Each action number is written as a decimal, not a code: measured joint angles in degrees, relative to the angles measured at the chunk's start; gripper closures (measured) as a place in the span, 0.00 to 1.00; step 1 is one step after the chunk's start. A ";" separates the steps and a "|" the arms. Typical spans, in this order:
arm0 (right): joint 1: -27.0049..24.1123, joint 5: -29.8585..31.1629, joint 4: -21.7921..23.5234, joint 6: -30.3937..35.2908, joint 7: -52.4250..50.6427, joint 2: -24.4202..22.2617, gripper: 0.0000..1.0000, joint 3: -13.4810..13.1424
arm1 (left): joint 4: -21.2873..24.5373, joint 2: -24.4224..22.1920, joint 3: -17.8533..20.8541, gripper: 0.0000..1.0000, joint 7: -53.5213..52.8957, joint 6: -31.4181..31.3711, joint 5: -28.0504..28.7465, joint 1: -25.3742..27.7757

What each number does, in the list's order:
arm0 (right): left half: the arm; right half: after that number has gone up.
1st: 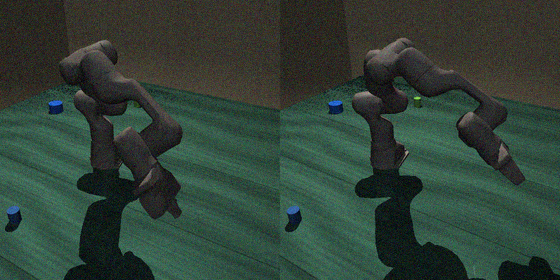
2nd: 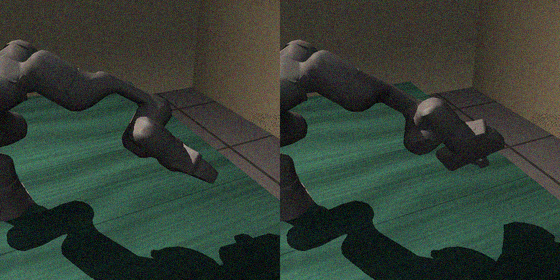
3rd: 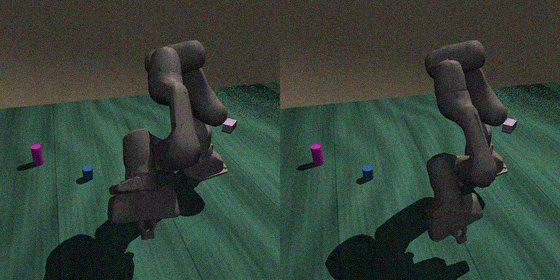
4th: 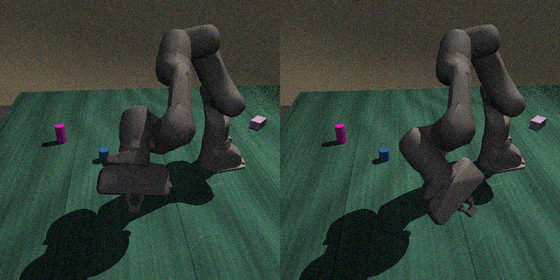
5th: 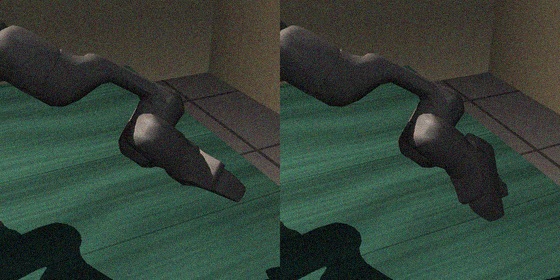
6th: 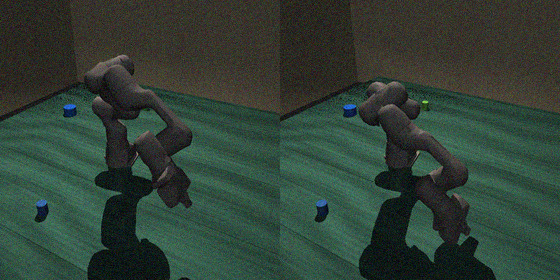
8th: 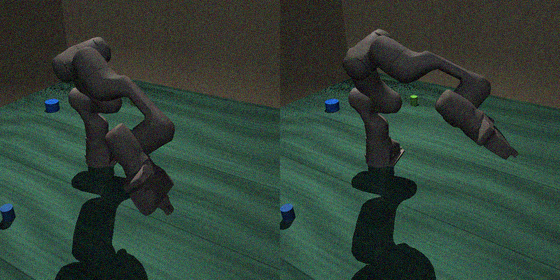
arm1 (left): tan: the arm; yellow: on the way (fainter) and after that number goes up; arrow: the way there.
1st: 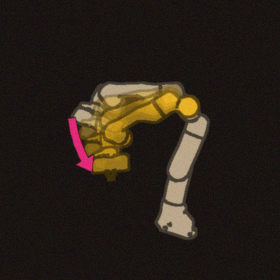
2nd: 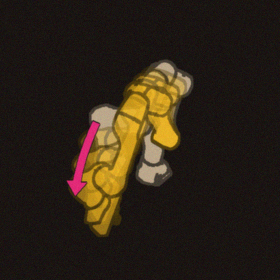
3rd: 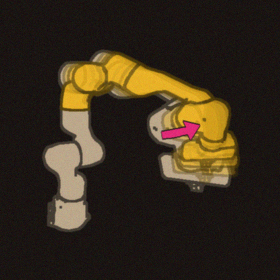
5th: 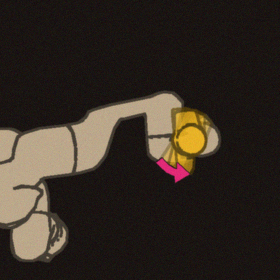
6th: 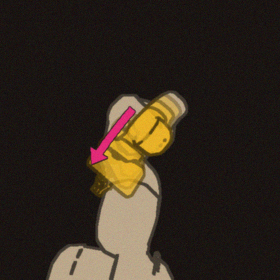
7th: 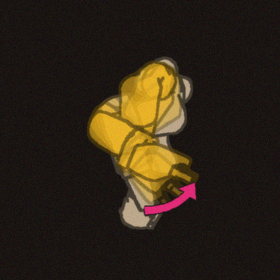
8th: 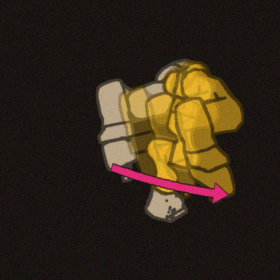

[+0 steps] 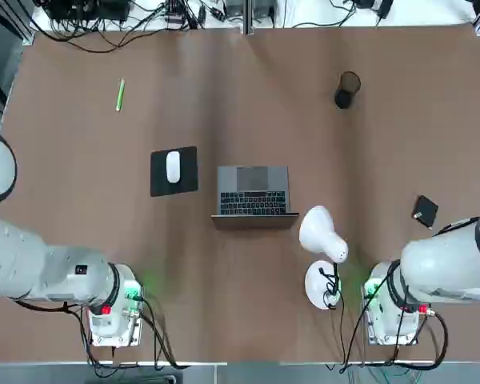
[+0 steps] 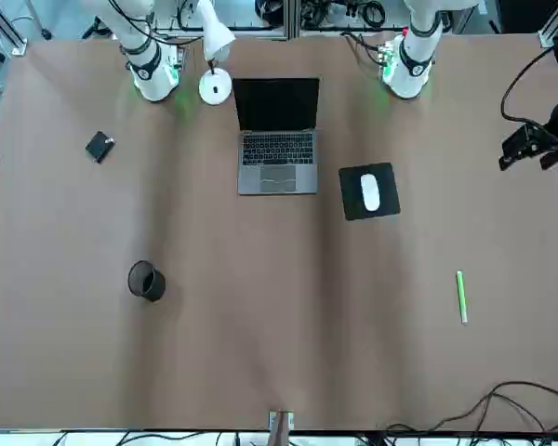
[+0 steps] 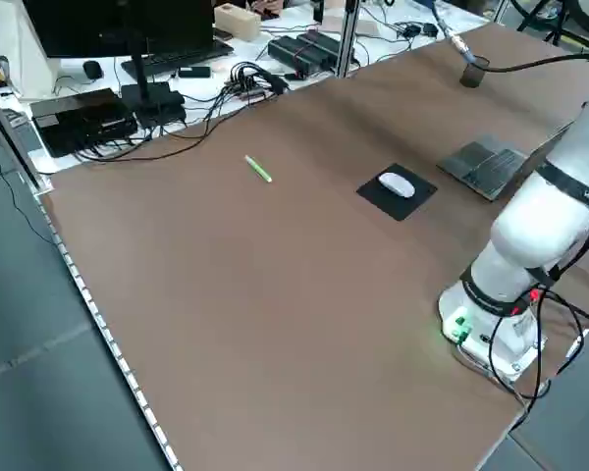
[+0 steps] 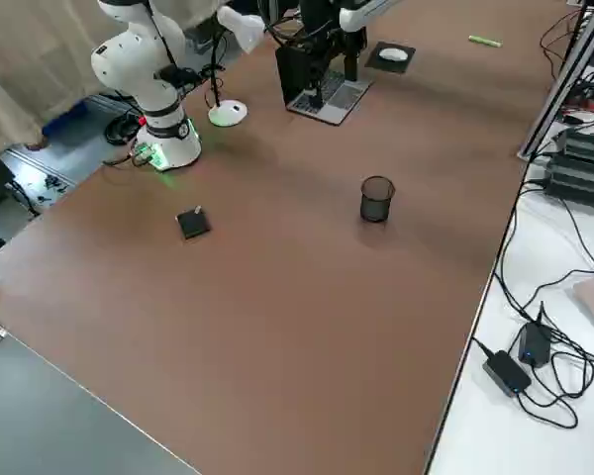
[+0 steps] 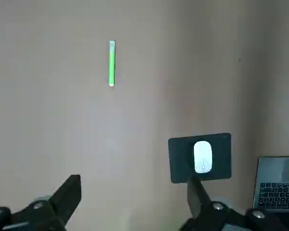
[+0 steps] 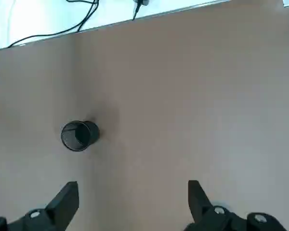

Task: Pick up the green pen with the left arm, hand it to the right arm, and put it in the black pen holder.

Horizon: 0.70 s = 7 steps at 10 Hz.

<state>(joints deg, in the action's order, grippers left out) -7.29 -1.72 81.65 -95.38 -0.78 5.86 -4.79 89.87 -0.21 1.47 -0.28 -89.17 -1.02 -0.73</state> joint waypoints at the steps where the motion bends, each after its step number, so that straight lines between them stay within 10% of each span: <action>1: 0.00 -0.02 0.00 0.00 0.02 0.00 0.00 0.00 | 0.00 0.00 0.01 0.03 0.00 0.00 0.00 0.00; 7: 0.06 -0.09 0.00 0.00 0.05 0.36 0.00 0.37 | 0.01 0.61 2.62 0.03 -0.44 -0.48 0.04 0.08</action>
<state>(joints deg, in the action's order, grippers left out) -7.23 -1.81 81.65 -95.38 -0.73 6.22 -4.42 89.88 0.40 4.09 -0.72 -89.64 -0.99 -0.65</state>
